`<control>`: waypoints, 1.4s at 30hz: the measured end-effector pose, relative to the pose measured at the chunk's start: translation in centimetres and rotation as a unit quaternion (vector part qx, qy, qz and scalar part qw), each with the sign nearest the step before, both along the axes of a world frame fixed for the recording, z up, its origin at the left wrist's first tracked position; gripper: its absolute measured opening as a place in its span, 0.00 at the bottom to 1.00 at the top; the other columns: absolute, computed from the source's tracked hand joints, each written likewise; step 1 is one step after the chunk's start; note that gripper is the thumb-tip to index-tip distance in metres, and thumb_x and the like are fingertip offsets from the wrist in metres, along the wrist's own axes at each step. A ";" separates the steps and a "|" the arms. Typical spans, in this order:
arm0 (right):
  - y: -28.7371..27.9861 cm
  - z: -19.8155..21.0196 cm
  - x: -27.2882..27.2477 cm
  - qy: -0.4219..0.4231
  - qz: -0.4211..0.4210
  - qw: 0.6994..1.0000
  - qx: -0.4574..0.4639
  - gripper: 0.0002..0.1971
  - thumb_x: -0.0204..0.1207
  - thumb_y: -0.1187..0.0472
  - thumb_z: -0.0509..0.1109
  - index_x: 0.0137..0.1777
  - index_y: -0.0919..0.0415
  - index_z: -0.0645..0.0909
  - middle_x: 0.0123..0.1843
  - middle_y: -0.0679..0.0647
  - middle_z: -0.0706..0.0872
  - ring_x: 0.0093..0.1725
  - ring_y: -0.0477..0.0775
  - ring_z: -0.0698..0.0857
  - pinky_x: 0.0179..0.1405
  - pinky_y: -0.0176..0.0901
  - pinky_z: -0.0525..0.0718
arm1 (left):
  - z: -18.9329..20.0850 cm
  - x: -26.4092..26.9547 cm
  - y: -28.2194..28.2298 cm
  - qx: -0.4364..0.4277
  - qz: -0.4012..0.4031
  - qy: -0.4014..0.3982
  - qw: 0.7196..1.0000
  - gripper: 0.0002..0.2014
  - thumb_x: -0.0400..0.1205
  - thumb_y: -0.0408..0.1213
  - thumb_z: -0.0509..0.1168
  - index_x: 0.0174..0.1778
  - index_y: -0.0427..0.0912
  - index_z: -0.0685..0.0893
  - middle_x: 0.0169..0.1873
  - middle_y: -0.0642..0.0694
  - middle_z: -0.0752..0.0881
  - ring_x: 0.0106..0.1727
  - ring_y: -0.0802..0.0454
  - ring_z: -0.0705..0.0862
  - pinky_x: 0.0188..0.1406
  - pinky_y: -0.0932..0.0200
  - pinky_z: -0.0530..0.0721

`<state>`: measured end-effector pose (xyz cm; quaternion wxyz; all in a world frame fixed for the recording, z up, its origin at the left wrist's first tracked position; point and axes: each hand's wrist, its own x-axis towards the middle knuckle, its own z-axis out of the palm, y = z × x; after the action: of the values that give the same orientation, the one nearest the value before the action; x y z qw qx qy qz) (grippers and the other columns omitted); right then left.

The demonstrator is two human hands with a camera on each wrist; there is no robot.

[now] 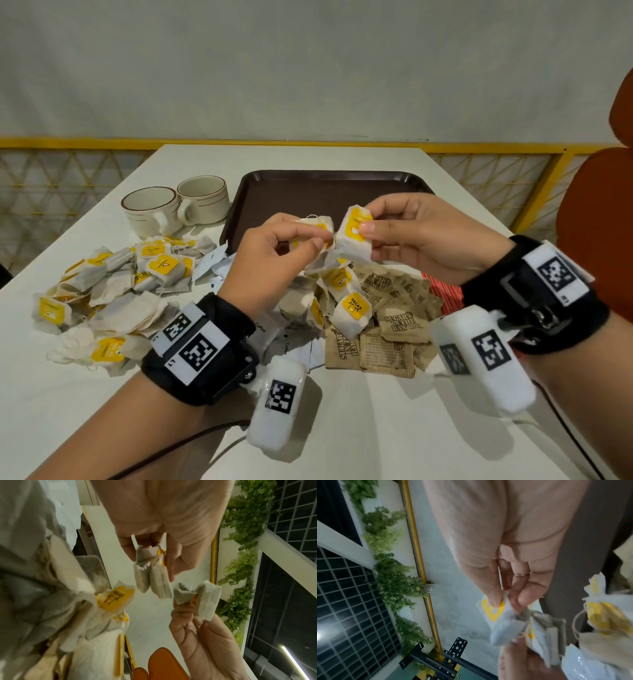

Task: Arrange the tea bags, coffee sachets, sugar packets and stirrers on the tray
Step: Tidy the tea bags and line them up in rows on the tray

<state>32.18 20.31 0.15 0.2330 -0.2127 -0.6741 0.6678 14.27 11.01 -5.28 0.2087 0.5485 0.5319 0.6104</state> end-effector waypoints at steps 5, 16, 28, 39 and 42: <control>-0.5 -0.8 -1.5 0.014 -0.029 0.999 -0.018 0.05 0.75 0.68 0.68 0.48 0.66 0.82 0.39 0.56 0.87 0.36 0.48 0.86 0.37 0.36 0.86 | 0.3 0.0 -0.2 0.017 -0.009 -0.010 1.000 0.10 0.67 0.50 0.72 0.44 0.62 0.91 0.46 0.49 0.82 0.52 0.46 0.83 0.55 0.48 0.83; -0.9 -0.9 -2.3 0.021 -0.076 0.997 -0.023 0.06 0.80 0.69 0.64 0.51 0.67 0.82 0.46 0.64 0.85 0.41 0.55 0.85 0.40 0.41 0.86 | 0.2 0.0 -0.2 -0.009 0.001 0.009 1.000 0.17 0.61 0.53 0.77 0.45 0.60 0.91 0.46 0.53 0.80 0.52 0.52 0.84 0.57 0.43 0.84; 0.2 -0.3 -1.4 0.041 -0.120 0.990 0.055 0.08 0.76 0.69 0.69 0.52 0.60 0.84 0.42 0.52 0.90 0.38 0.45 0.87 0.40 0.38 0.84 | -0.4 -0.8 0.5 -0.038 0.031 -0.016 0.999 0.06 0.79 0.33 0.69 0.40 0.45 0.90 0.46 0.39 0.84 0.49 0.49 0.84 0.56 0.52 0.81; -1.5 -0.2 -2.0 -0.116 -0.053 0.937 0.326 0.15 0.68 0.67 0.79 0.54 0.54 0.85 0.50 0.46 0.86 0.34 0.49 0.81 0.43 0.47 0.87 | 0.0 -0.4 0.1 -0.019 0.010 -0.027 0.999 0.05 0.66 0.44 0.74 0.36 0.53 0.91 0.42 0.49 0.84 0.44 0.53 0.82 0.49 0.54 0.81; -1.1 -0.3 -2.1 -0.123 -0.056 0.927 0.350 0.17 0.68 0.67 0.79 0.55 0.53 0.84 0.45 0.48 0.86 0.35 0.47 0.82 0.43 0.44 0.86 | 0.0 -0.4 0.1 -0.022 0.005 -0.024 0.999 0.03 0.68 0.43 0.75 0.36 0.55 0.91 0.42 0.49 0.83 0.44 0.55 0.82 0.49 0.57 0.80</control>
<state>30.06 19.18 -0.19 0.2451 -0.2353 -0.8754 0.3438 13.90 11.14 -5.24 0.2300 0.5265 0.5428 0.6126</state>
